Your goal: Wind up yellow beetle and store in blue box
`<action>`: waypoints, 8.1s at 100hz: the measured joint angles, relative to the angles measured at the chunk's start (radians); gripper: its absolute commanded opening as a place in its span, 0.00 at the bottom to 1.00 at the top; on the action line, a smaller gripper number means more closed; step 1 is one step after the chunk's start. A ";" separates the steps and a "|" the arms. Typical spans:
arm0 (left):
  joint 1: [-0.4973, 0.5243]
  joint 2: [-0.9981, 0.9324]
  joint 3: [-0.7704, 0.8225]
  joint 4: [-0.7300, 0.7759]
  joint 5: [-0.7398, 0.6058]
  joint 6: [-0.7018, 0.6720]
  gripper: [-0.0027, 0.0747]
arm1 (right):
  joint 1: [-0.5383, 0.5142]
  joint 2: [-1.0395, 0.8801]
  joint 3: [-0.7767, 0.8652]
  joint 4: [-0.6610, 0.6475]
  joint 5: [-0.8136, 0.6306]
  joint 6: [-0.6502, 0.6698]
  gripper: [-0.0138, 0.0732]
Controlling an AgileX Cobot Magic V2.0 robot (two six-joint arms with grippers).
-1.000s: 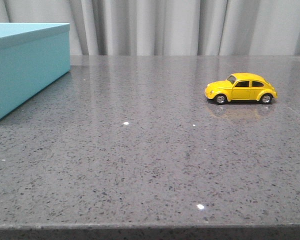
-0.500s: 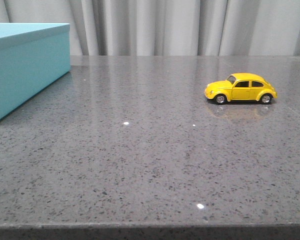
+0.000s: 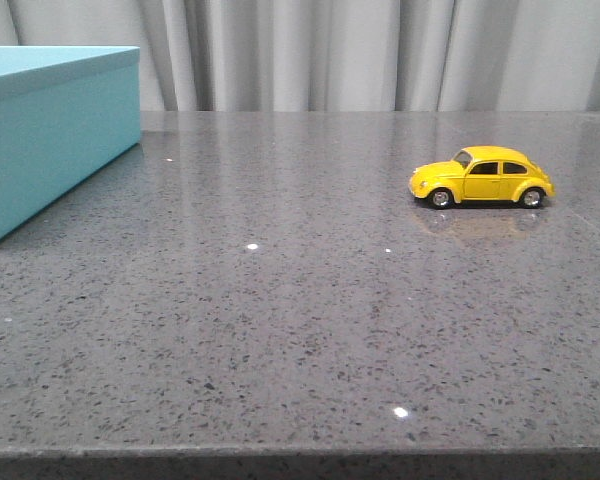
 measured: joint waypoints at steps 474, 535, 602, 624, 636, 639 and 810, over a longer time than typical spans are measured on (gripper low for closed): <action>0.000 0.000 0.000 0.000 -0.018 0.000 0.01 | 0.229 1.071 -1.152 -0.048 0.904 0.119 0.75; 0.000 0.236 -0.226 -0.022 0.341 0.000 0.20 | 0.229 0.753 -0.870 -0.026 0.736 0.114 0.75; 0.000 0.811 -0.777 -0.274 0.779 0.521 0.78 | 0.229 0.702 -0.848 0.028 0.736 0.114 0.75; -0.002 0.978 -0.947 -0.352 0.936 0.790 0.78 | 0.229 0.702 -0.848 0.034 0.736 0.112 0.75; -0.037 1.038 -0.996 -0.356 0.959 0.895 0.78 | 0.229 0.702 -0.848 0.034 0.736 0.112 0.75; -0.055 1.049 -1.003 -0.356 0.959 0.917 0.78 | 0.229 0.702 -0.848 0.034 0.736 0.112 0.75; -0.301 1.433 -1.017 -0.291 0.962 1.121 0.73 | 0.229 0.702 -0.848 0.035 0.741 0.108 0.75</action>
